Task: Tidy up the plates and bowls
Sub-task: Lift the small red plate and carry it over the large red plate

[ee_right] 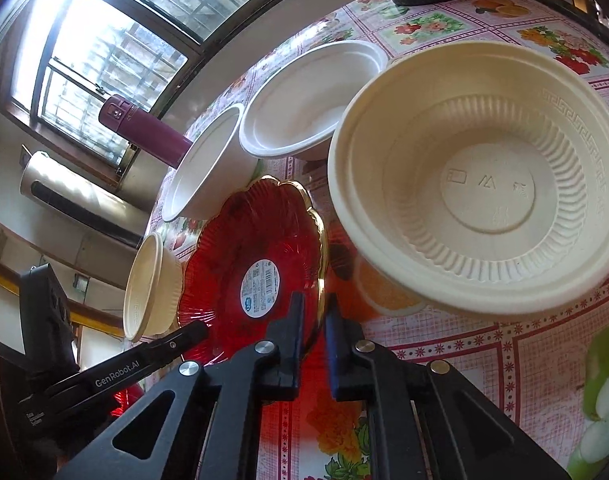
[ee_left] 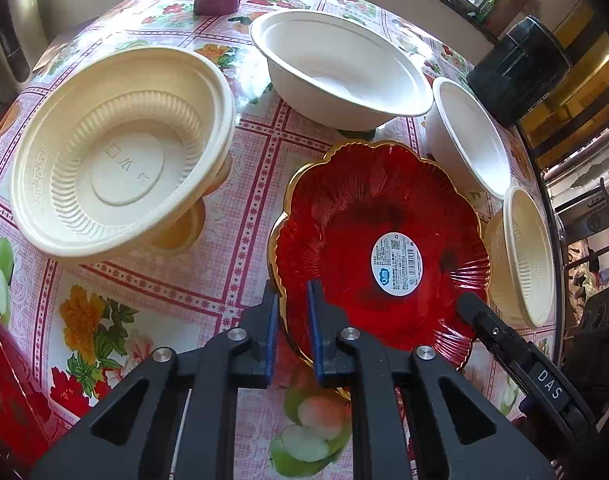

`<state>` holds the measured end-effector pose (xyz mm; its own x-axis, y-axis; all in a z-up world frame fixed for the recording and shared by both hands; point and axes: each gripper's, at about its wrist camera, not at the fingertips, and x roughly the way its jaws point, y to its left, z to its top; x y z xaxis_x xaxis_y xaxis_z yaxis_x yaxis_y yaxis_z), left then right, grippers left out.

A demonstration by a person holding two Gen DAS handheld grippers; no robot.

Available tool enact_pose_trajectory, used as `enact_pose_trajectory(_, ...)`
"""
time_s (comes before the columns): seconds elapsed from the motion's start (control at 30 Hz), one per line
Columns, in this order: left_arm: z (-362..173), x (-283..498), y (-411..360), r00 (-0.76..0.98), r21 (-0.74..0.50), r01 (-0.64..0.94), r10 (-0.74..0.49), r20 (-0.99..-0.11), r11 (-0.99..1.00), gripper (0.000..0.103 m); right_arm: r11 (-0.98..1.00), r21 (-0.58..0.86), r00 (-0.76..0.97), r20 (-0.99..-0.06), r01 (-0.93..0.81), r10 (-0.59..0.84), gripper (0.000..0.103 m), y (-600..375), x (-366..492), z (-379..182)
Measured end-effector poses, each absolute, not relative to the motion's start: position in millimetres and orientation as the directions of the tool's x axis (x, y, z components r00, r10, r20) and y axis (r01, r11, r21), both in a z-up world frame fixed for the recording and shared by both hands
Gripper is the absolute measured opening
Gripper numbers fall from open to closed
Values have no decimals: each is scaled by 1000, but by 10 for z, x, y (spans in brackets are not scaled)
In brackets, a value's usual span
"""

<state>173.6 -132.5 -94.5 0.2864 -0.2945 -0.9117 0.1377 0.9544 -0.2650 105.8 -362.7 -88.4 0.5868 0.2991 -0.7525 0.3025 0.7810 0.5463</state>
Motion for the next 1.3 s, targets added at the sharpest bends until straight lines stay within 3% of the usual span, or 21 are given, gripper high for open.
enact_pose_trajectory(0.37,-679,1258,-1050,362,-232,175,-282,-889,957,12,805,536,604,-738,255,300,9,-3346,688,-688)
enact_pose_trajectory(0.77,-161,662,-10,540,-186,97,-209,-816,978,12,869,495,620,-691,30,372,10,-2324,434,-200)
enact_pose_trajectory(1.13,-426,454,891,529,-125,-59,-75,-846,990,14,884,448,500,-740,-132,450,11,-1185,462,-396)
enact_pose_trajectory(1.3,-647,469,1128,480,-132,-101,-68,-875,986,16,899,403,470,-769,-171,434,12,-838,486,-509)
